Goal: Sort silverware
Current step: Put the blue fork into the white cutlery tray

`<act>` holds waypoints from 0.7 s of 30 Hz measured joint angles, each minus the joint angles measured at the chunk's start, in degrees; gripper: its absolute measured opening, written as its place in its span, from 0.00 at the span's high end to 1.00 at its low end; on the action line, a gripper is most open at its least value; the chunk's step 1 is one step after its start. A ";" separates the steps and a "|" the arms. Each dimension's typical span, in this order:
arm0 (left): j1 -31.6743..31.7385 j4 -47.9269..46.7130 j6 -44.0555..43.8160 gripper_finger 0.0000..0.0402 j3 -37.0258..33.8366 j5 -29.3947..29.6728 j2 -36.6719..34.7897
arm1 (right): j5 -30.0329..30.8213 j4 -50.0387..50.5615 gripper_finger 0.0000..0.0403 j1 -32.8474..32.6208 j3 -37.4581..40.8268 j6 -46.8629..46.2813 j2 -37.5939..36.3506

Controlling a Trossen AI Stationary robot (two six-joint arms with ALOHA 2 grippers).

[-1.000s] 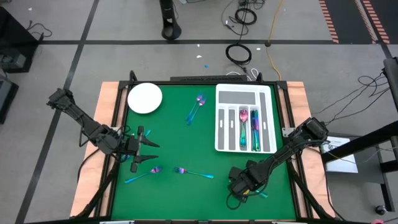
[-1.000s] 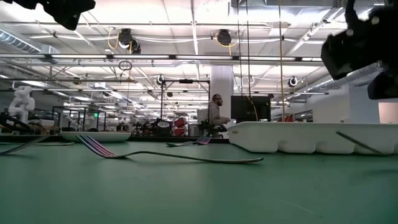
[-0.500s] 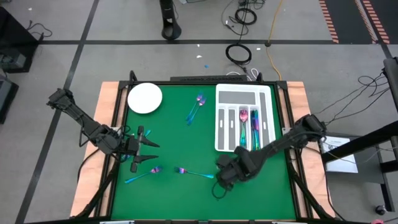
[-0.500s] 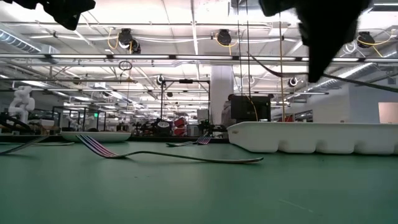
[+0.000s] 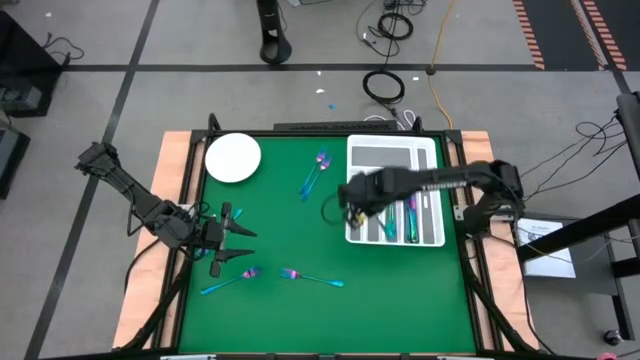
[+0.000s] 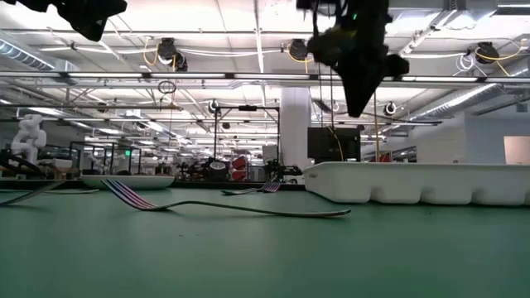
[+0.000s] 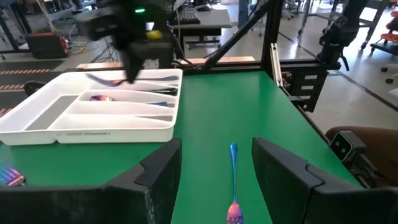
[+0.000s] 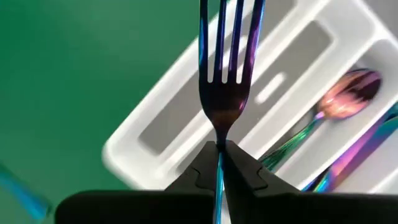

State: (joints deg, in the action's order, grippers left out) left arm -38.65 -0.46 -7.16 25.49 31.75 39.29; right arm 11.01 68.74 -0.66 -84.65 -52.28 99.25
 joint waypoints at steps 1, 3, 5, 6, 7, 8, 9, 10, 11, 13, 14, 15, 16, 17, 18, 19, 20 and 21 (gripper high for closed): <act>0.00 -0.05 0.00 0.51 -0.01 0.00 0.02 | -0.55 -0.54 1.00 2.12 0.77 0.80 -0.28; 0.01 -0.03 0.03 0.51 0.01 0.00 0.02 | -1.82 -1.93 1.00 6.03 2.56 1.18 -0.72; -0.01 -0.06 0.18 0.51 0.01 0.00 0.00 | -3.63 -3.52 1.00 9.67 5.17 1.31 -1.02; -0.01 -0.08 0.20 0.51 -0.01 0.00 0.02 | -4.72 -4.28 1.00 11.25 6.42 0.82 -1.02; -0.01 -0.06 0.22 0.51 -0.01 0.00 0.00 | -5.96 -5.16 1.00 12.84 7.65 0.24 -1.02; -0.01 -0.08 0.24 0.51 0.01 0.00 0.00 | -7.31 -6.25 1.00 14.11 8.82 -0.10 -1.02; -0.01 -0.08 0.32 0.51 -0.01 0.00 0.00 | -8.36 -7.35 1.00 15.11 9.79 -0.62 -1.02; -0.01 -0.08 0.37 0.51 0.00 0.00 0.02 | -9.47 -9.10 1.00 15.92 10.73 -1.34 -1.02; -0.01 -0.12 0.43 0.51 0.00 0.00 0.00 | -10.66 -11.45 1.00 16.50 11.61 -2.13 -1.02; -0.01 -0.12 1.03 0.51 0.00 0.00 0.00 | -12.51 -15.42 1.00 17.63 13.22 -3.52 -1.02; 0.01 -0.08 1.53 0.51 0.01 0.00 0.00 | -13.05 -16.36 1.00 18.14 13.92 -4.05 -1.02; -0.01 -0.08 1.53 0.51 -0.01 0.00 0.02 | -13.01 -16.85 1.00 18.65 14.53 -5.12 -1.02; -0.01 -0.06 1.53 0.51 0.01 0.00 0.00 | -12.96 -17.40 1.00 19.12 15.27 -6.58 -1.04; -0.01 -0.07 1.55 0.51 0.01 0.00 0.00 | -12.90 -18.32 1.00 19.55 16.14 -7.99 -1.04; -0.01 -0.06 1.55 0.51 0.01 0.00 0.00 | -12.92 -19.17 1.00 19.89 17.00 -9.22 -1.02; -0.01 -0.06 1.55 0.51 0.00 0.00 0.00 | -13.17 -19.67 1.00 20.10 17.80 -10.26 -1.02; -0.01 -0.05 1.53 0.51 -0.01 0.00 0.00 | -13.67 -20.23 1.00 20.25 18.57 -11.30 -1.02; -0.01 -0.06 1.53 0.51 0.01 0.00 0.00 | -13.98 -20.96 1.00 20.36 19.18 -12.58 -1.02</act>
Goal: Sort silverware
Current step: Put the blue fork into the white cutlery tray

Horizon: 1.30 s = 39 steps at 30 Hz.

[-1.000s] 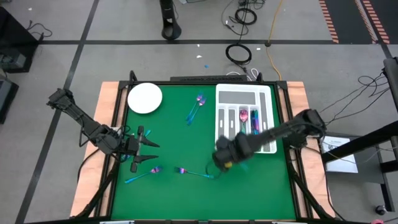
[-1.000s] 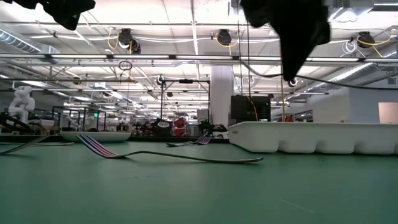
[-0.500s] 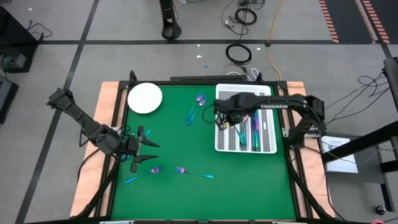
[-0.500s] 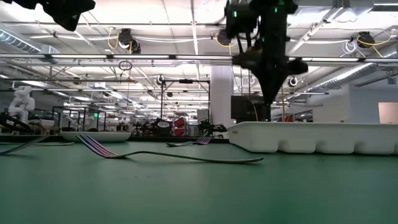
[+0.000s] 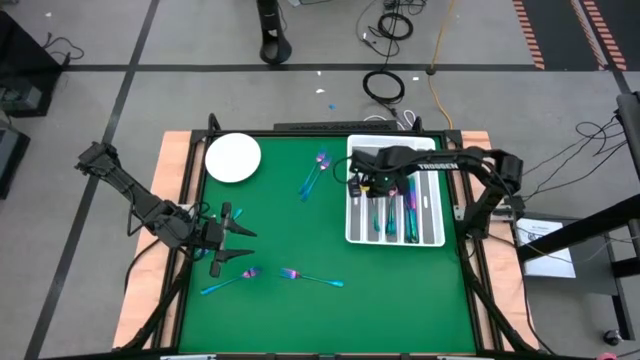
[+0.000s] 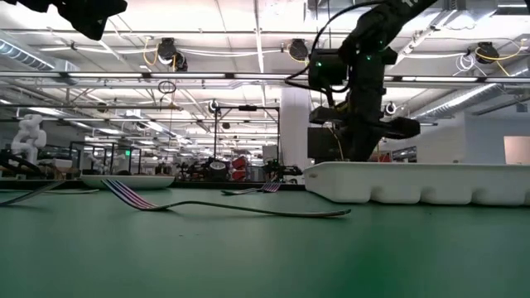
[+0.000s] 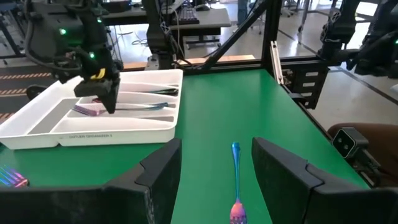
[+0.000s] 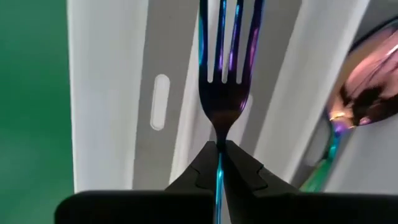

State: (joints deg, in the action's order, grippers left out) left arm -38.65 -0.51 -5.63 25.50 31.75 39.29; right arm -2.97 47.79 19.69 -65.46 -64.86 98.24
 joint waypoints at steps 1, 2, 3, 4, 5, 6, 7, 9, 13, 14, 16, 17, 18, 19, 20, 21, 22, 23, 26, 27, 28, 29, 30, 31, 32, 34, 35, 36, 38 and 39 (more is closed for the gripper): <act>0.00 0.02 0.00 0.51 0.00 0.00 0.00 | 0.02 -0.86 1.00 0.07 0.51 -1.02 0.00; 0.00 0.00 -0.02 0.51 0.00 0.00 0.02 | 0.20 -1.91 1.00 0.08 1.06 -1.80 0.00; 0.00 0.02 -0.02 0.51 0.00 0.00 0.02 | 0.69 -2.73 1.00 0.10 1.45 -2.32 0.00; 0.00 0.02 -0.02 0.51 -0.01 0.00 0.01 | 1.26 -3.49 1.00 0.13 1.79 -2.81 -0.02; 0.00 0.01 -0.02 0.51 -0.02 0.00 0.01 | 1.63 -3.78 1.00 0.16 2.02 -3.28 -0.01; 0.00 0.01 -0.04 0.51 -0.01 0.00 0.01 | 2.13 -3.70 1.00 0.28 2.21 -3.45 -0.02; 0.00 0.02 -0.04 0.51 -0.02 0.00 0.00 | 2.43 -3.42 1.00 0.40 2.39 -3.52 0.00; 0.00 0.02 -0.04 0.51 -0.02 0.00 0.02 | 2.68 -2.32 1.00 0.54 2.64 -3.97 0.00; 0.00 0.03 -0.02 0.51 0.00 0.00 0.00 | 2.96 -0.32 1.00 0.54 2.64 -4.99 0.00; 0.00 0.04 -0.02 0.51 0.00 0.00 0.00 | 3.06 -0.39 1.00 0.51 2.64 -5.01 0.00; 0.00 0.04 -0.02 0.51 -0.01 0.00 0.02 | 3.37 -1.08 1.00 0.49 2.64 -5.01 0.00; 0.00 0.04 -0.02 0.51 -0.02 0.00 0.00 | 3.80 -1.56 1.00 0.49 2.64 -5.01 0.00; 0.00 0.07 -0.02 0.51 0.00 0.00 0.00 | 4.28 -1.80 1.00 0.47 2.64 -5.01 0.00; 0.00 0.04 -0.02 0.51 -0.02 0.00 0.00 | 4.63 -1.82 0.99 0.47 2.64 -5.03 0.00; 0.00 0.05 -0.02 0.51 0.00 0.00 0.02 | 4.79 -1.87 0.99 0.49 2.64 -5.03 0.00; 0.00 0.04 0.00 0.51 -0.02 0.00 0.02 | 4.76 -1.99 0.99 0.49 2.64 -5.02 0.00; 0.00 0.06 0.00 0.51 0.00 0.00 0.01 | 4.75 -2.10 0.98 0.49 2.64 -4.99 0.00; 0.00 0.04 -0.01 0.51 -0.01 0.00 0.00 | 4.75 -2.09 0.98 0.49 2.64 -4.97 0.00; 0.00 0.04 0.00 0.51 -0.02 0.00 0.02 | 4.83 -2.07 0.98 0.47 2.64 -4.62 0.00; 0.00 0.04 0.00 0.51 -0.02 0.00 0.00 | 5.00 -2.07 0.98 0.47 2.64 -4.42 0.00; 0.00 0.04 0.02 0.51 0.00 0.00 0.00 | 5.25 -2.07 0.98 0.47 2.64 -4.13 0.00; 0.00 0.04 0.00 0.51 0.00 0.00 0.00 | 5.65 -2.07 0.97 0.45 2.64 -4.03 0.00; 0.00 0.04 0.01 0.51 -0.01 0.00 0.02 | 5.89 -2.05 0.96 0.45 2.64 -4.00 0.00; 0.00 0.04 0.00 0.51 -0.01 0.00 0.00 | 5.91 -2.01 0.95 0.45 2.64 -3.96 0.00; 0.00 0.04 0.00 0.51 -0.01 0.00 0.00 | 5.91 -1.89 0.94 0.45 2.64 -3.94 0.00; 0.00 0.04 0.01 0.51 0.00 0.00 0.01 | 5.92 -1.79 0.91 0.45 2.64 -3.44 0.00; 0.00 0.04 0.02 0.51 -0.01 0.00 0.01 | 5.91 -1.79 0.90 0.45 2.64 -3.40 0.00; 0.00 0.04 0.01 0.51 -0.01 0.00 0.00 | 5.91 -1.74 0.88 0.45 2.64 -3.36 0.00; 0.00 0.04 0.02 0.51 0.00 0.00 0.00 | 5.91 -1.74 0.83 0.45 2.64 -3.27 0.00; 0.00 0.04 0.02 0.51 0.00 0.00 0.00 | 5.91 -1.74 0.81 0.45 2.64 -3.25 0.00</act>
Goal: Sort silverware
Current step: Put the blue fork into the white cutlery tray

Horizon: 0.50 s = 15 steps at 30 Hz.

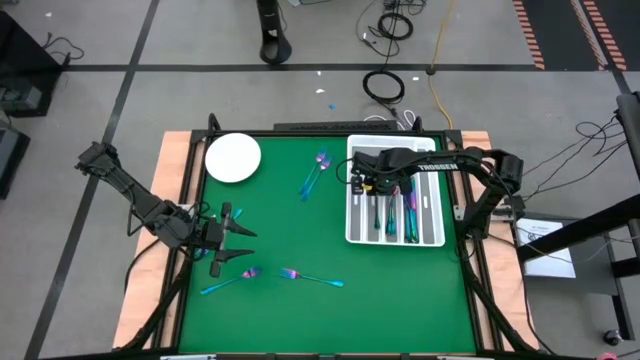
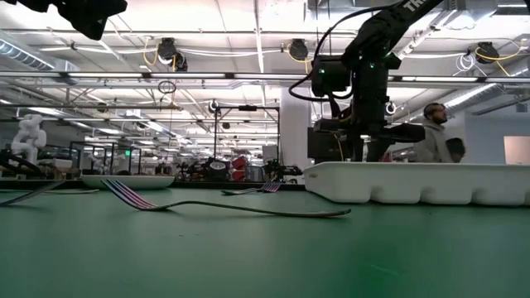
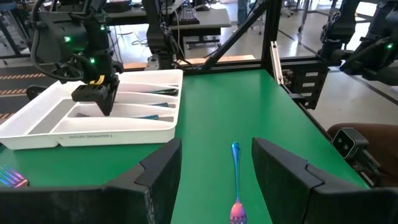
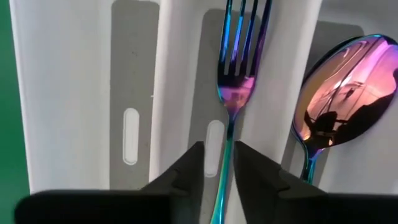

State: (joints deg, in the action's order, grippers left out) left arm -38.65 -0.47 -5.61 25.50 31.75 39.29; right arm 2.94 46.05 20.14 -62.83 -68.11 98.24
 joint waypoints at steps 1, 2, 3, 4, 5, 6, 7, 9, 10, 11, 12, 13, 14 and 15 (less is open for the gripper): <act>0.00 0.00 0.00 0.51 0.00 0.00 0.02 | -0.01 0.00 0.79 0.00 0.00 0.15 0.00; 0.00 0.00 0.00 0.51 -0.01 0.00 0.00 | -0.04 0.01 0.76 0.00 0.00 0.33 0.00; 0.00 0.00 0.00 0.51 0.00 0.00 0.00 | -0.17 0.00 0.74 0.00 0.00 0.71 0.00; 0.00 0.00 0.00 0.51 0.00 0.00 0.00 | -0.66 0.02 0.72 0.02 0.00 1.38 0.00; 0.00 0.00 0.02 0.51 -0.01 0.00 0.00 | -1.58 0.17 0.70 0.13 -0.17 2.46 0.02; 0.00 0.00 0.02 0.51 -0.01 0.00 0.00 | -2.58 0.14 0.68 0.20 -0.44 3.85 0.02; 0.00 0.00 0.02 0.51 -0.01 0.00 0.00 | -3.76 0.13 0.66 0.28 -0.78 5.11 0.02; 0.00 -0.02 0.03 0.51 -0.01 0.00 0.00 | -6.05 0.34 0.64 0.27 -1.71 7.22 0.02; 0.00 -0.02 0.04 0.51 -0.01 0.00 0.01 | -6.96 0.60 0.64 0.19 -2.30 7.86 0.04; 0.00 -0.01 0.05 0.51 -0.01 0.00 0.01 | -7.62 0.46 0.63 0.03 -3.25 8.49 0.07; 0.00 -0.02 0.07 0.51 -0.02 0.00 0.02 | -7.56 0.54 0.63 -0.33 -4.45 9.12 0.09; 0.00 -0.02 0.05 0.51 -0.02 0.00 0.00 | -7.56 0.97 0.63 -0.68 -5.67 9.89 0.09; 0.00 -0.02 0.05 0.51 0.00 0.00 0.01 | -7.39 1.68 0.63 -1.01 -7.07 10.87 0.09; 0.00 0.00 0.04 0.51 -0.02 0.00 0.02 | -7.39 1.88 0.63 -1.42 -8.38 12.17 0.09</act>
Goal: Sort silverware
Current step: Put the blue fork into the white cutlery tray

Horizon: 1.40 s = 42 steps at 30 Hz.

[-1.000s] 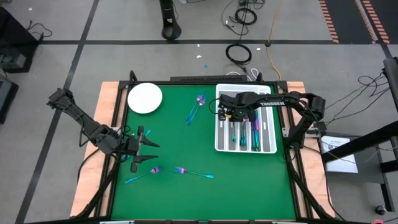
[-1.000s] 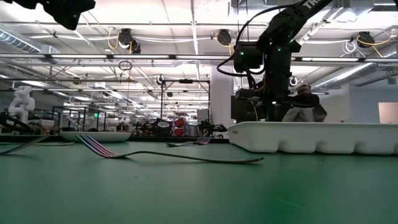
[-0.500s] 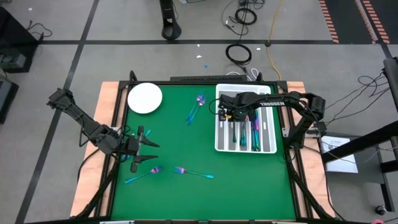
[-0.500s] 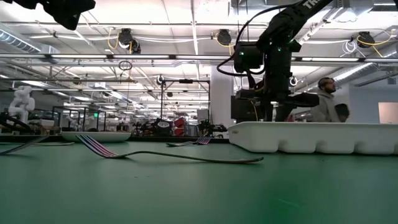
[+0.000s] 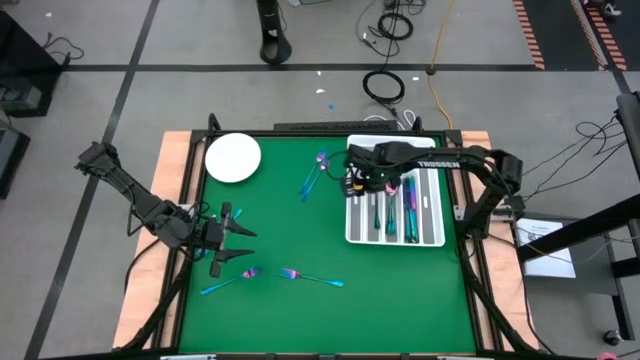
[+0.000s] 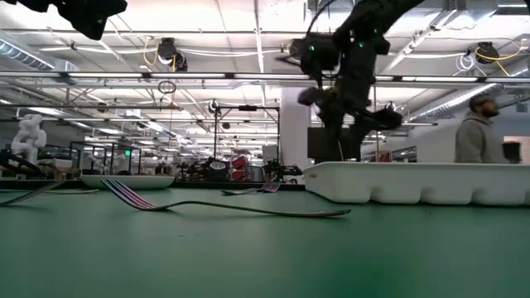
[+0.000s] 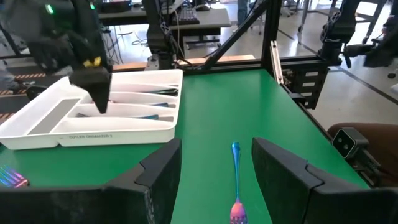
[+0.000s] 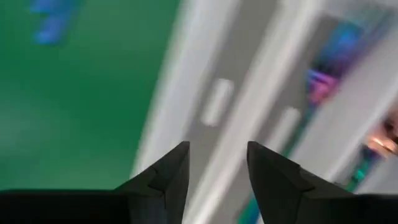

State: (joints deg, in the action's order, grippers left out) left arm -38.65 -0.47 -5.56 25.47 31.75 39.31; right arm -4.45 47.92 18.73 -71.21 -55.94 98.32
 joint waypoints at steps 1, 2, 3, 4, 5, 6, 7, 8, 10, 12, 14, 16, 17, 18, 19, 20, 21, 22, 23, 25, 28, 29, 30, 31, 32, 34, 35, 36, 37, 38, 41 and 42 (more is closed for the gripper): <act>0.00 -0.02 0.00 0.51 0.02 0.00 -0.02 | 0.05 -0.14 0.63 -0.57 -1.47 1.16 0.00; 0.00 -0.02 0.00 0.51 0.01 0.00 -0.02 | 0.54 -0.31 0.63 -1.31 -2.93 2.02 0.00; 0.00 -0.02 0.00 0.51 0.02 0.00 -0.02 | 1.60 -0.39 0.63 -2.27 -4.43 2.65 0.00; 0.00 -0.02 0.00 0.51 0.02 0.00 -0.01 | 2.95 -0.61 0.63 -3.38 -5.81 3.51 -0.02; 0.00 -0.04 0.02 0.51 0.02 0.00 -0.02 | 4.37 -1.31 0.64 -4.73 -7.09 4.49 -0.02; 0.00 -0.02 0.04 0.51 0.01 0.00 -0.02 | 5.95 -2.40 0.64 -6.26 -8.11 5.54 -0.02; 0.00 -0.02 0.04 0.51 0.02 0.00 -0.02 | 7.35 -3.99 0.64 -7.86 -8.73 6.55 -0.02; 0.00 -0.04 0.04 0.51 0.00 0.00 -0.02 | 8.48 -6.10 0.64 -9.48 -8.93 7.71 -0.05; 0.00 -0.02 0.04 0.51 0.02 0.00 -0.01 | 9.13 -10.76 0.64 -12.96 -8.93 10.14 0.03; 0.00 -0.03 0.04 0.51 0.01 0.00 -0.02 | 9.15 -14.71 0.64 -16.78 -8.93 12.03 0.89; 0.00 -0.04 0.02 0.51 0.02 0.00 0.00 | 9.09 -18.31 0.64 -20.48 -8.93 13.72 2.40; 0.00 -0.03 0.02 0.51 0.02 0.00 0.00 | 9.07 -21.75 0.64 -23.97 -8.93 15.73 4.13; 0.00 -0.02 0.00 0.51 0.01 0.00 0.00 | 9.09 -23.57 0.64 -25.56 -8.93 16.99 5.00; 0.00 0.00 -0.05 0.51 0.01 0.00 0.00 | 9.34 -25.07 0.64 -27.11 -8.93 18.34 5.90; 0.00 -0.02 -0.09 0.51 0.02 0.00 -0.02 | 10.20 -26.25 0.64 -28.64 -8.93 19.58 6.94; 0.00 0.00 -0.11 0.51 0.02 0.00 -0.02 | 11.37 -27.36 0.64 -30.08 -8.93 20.83 7.95; 0.02 -0.02 -0.13 0.51 0.00 0.00 0.00 | 12.55 -28.18 0.64 -31.45 -8.93 21.93 9.06; 0.00 0.00 -0.13 0.51 0.02 0.00 -0.01 | 13.50 -28.53 0.64 -32.64 -8.93 22.46 10.15; 0.00 0.07 -0.13 0.51 0.02 0.00 -0.01 | 14.61 -28.68 0.64 -33.76 -8.93 22.68 11.27; 0.01 0.06 -0.13 0.51 0.02 0.00 0.00 | 16.25 -29.76 0.64 -35.50 -8.87 22.64 13.46; 0.00 0.04 -0.13 0.51 0.02 0.00 -0.02 | 18.22 -32.34 0.64 -37.22 -8.87 22.63 16.70; 0.00 0.08 -0.11 0.51 0.02 0.00 0.00 | 18.37 -33.72 0.64 -37.58 -8.87 23.05 17.85; 0.00 0.07 -0.11 0.51 0.01 0.00 0.00 | 18.44 -35.25 0.64 -37.86 -8.87 23.76 19.02; 0.00 0.10 -0.11 0.51 0.02 0.00 0.00 | 18.43 -36.54 0.64 -38.14 -8.87 24.60 20.20; 0.00 0.11 -0.12 0.51 0.02 0.00 -0.02 | 18.38 -37.85 0.64 -38.30 -8.87 25.26 21.15; 0.02 0.11 -0.11 0.51 0.00 0.00 0.00 | 18.49 -41.46 0.64 -38.45 -8.87 26.50 22.90; 0.01 0.11 -0.13 0.51 0.02 0.00 -0.01 | 19.02 -42.84 0.64 -38.48 -8.87 27.08 23.72; 0.00 0.13 -0.13 0.51 0.00 0.00 -0.02 | 19.57 -43.92 0.64 -38.77 -8.87 27.70 24.36; 0.00 0.11 -0.11 0.51 0.02 0.00 0.00 | 20.26 -44.85 0.64 -38.98 -8.87 28.54 24.93; 0.01 0.09 -0.11 0.51 0.01 0.00 0.00 | 21.37 -45.69 0.64 -39.29 -8.87 29.27 25.50; 0.00 0.05 -0.06 0.51 0.00 0.00 -0.01 | 24.50 -46.32 0.64 -40.37 -8.87 30.43 26.45; 0.00 0.03 -0.05 0.51 0.02 0.00 0.00 | 25.37 -46.06 0.64 -40.68 -8.87 30.69 26.81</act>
State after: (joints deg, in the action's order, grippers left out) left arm -38.65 -0.44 -5.61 25.50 31.75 39.31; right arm 20.92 1.86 -21.96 -80.07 -25.25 125.13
